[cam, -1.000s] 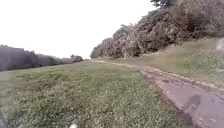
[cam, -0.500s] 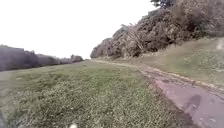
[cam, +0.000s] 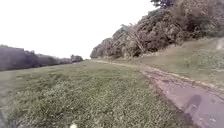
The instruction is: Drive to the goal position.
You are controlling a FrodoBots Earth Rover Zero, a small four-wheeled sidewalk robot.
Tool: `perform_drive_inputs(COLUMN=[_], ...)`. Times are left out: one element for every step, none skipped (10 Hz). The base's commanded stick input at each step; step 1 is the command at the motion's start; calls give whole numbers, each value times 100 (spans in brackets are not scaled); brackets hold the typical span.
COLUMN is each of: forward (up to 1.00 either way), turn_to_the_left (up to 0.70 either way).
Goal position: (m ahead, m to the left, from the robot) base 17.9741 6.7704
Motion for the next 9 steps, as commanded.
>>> perform_drive_inputs(forward=[4,5,5,5,5,5,4,5,4], turn_to_the_left=[0,0,0,0,0,0,0,0,0])
